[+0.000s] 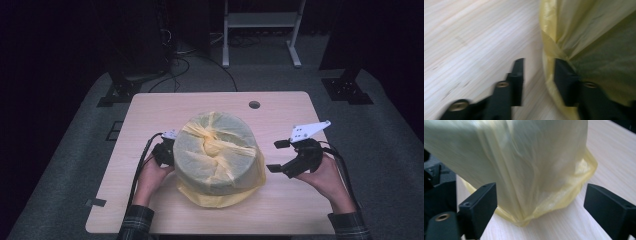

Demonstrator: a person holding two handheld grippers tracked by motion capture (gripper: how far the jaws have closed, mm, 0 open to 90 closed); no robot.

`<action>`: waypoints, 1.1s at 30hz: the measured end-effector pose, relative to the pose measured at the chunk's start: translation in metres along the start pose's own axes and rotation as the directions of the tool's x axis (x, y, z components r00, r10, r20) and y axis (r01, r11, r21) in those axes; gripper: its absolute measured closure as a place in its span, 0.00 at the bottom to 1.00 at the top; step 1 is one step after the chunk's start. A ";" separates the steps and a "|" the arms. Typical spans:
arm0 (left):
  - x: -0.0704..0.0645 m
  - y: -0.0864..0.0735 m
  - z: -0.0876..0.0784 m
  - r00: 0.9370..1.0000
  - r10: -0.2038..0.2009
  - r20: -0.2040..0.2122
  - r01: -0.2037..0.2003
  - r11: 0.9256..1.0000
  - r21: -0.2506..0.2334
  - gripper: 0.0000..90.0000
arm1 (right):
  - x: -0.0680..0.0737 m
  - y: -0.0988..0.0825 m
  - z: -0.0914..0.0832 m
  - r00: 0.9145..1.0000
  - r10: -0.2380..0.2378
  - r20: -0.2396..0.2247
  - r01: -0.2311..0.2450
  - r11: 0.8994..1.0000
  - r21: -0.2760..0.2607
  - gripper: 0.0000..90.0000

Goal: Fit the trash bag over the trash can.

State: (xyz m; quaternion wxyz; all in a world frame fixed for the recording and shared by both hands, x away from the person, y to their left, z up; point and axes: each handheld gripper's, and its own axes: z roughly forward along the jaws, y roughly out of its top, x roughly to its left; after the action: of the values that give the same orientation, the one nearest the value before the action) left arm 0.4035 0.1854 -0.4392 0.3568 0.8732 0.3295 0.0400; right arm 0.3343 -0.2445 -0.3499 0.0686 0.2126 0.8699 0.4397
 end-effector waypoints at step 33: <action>-0.017 -0.090 -0.036 0.983 0.136 -0.122 -0.135 0.991 0.021 0.00 | 0.034 0.113 0.034 0.983 -0.182 -0.029 0.182 0.983 -0.018 0.12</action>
State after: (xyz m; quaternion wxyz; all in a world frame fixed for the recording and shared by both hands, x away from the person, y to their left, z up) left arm 0.3304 0.2444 -0.4677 0.3266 0.8918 0.2910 0.1159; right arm 0.3487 -0.1454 -0.2789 0.0971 0.1251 0.8833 0.4413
